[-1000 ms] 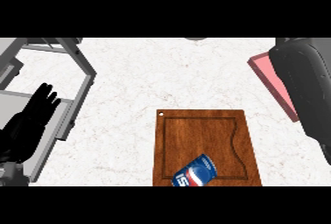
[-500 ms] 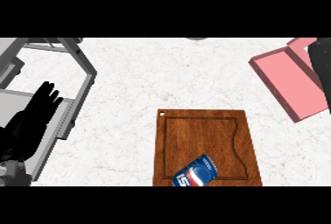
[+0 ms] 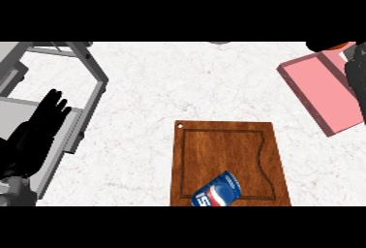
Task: Pick the squash from the cutting board and place it in the cardboard box
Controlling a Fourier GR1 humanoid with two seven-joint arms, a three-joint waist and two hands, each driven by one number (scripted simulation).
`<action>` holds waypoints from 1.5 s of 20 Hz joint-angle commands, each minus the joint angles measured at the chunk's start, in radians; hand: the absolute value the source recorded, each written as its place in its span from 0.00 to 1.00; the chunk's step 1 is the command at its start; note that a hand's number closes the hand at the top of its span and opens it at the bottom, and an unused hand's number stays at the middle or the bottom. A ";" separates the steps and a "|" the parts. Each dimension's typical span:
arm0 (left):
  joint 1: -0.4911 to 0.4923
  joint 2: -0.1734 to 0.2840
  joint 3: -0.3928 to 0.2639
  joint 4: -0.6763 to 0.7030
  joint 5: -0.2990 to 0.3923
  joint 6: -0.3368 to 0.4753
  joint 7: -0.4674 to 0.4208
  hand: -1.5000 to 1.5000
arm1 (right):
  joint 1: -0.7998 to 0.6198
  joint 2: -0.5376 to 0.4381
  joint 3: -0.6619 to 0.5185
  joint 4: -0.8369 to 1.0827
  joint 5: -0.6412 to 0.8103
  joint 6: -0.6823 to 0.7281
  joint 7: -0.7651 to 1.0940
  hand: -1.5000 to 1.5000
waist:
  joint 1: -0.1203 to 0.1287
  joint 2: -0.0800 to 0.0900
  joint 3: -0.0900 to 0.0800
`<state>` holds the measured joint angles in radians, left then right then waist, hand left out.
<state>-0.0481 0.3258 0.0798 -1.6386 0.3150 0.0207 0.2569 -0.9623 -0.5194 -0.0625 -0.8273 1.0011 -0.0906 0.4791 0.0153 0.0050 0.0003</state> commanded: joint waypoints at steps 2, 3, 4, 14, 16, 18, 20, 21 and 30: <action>-0.018 -0.016 0.005 0.045 -0.030 0.000 -0.033 0.50 | -0.024 -0.008 -0.062 0.197 -0.033 -0.048 -0.119 1.00 | 0.007 0.004 0.000; 0.044 -0.011 0.014 0.017 -0.006 -0.034 -0.058 0.50 | 0.016 0.030 -0.068 0.196 -0.055 -0.034 -0.086 1.00 | 0.013 0.003 0.000; -0.014 -0.017 0.000 0.019 -0.028 0.002 -0.024 0.50 | 0.043 0.015 -0.090 0.182 -0.099 0.018 -0.119 1.00 | -0.003 0.001 0.000; 0.020 -0.043 -0.009 -0.002 -0.041 -0.021 -0.019 0.50 | 0.079 0.020 -0.185 0.348 -0.159 -0.119 -0.300 0.00 | 0.008 0.003 0.001; 0.017 -0.009 0.031 -0.016 0.006 -0.053 0.008 0.50 | 0.053 0.047 -0.212 0.303 -0.187 -0.175 -0.285 0.00 | 0.011 0.002 0.001; -0.004 -0.014 0.035 0.028 -0.013 -0.034 -0.010 0.50 | 0.092 0.068 -0.292 0.227 -0.271 -0.271 -0.323 0.00 | -0.010 -0.002 0.002; 0.036 -0.011 0.040 -0.011 -0.008 -0.035 -0.005 0.50 | 0.102 0.045 -0.364 0.183 -0.346 -0.289 -0.352 0.00 | -0.016 -0.009 0.002; 0.030 -0.025 0.036 0.021 -0.016 -0.040 -0.036 0.50 | 0.099 0.065 -0.374 0.166 -0.361 -0.314 -0.352 0.00 | -0.018 -0.007 0.001; 0.041 -0.053 0.024 -0.009 -0.049 -0.022 -0.026 0.50 | 0.264 0.018 -0.490 -0.043 -0.560 -0.234 -0.374 0.00 | -0.026 -0.011 0.000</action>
<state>-0.0262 0.2986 0.1224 -1.6185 0.2904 -0.0179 0.2328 -0.7961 -0.4998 -0.5230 -0.7608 0.5076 -0.3479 0.1010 -0.0053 -0.0027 0.0001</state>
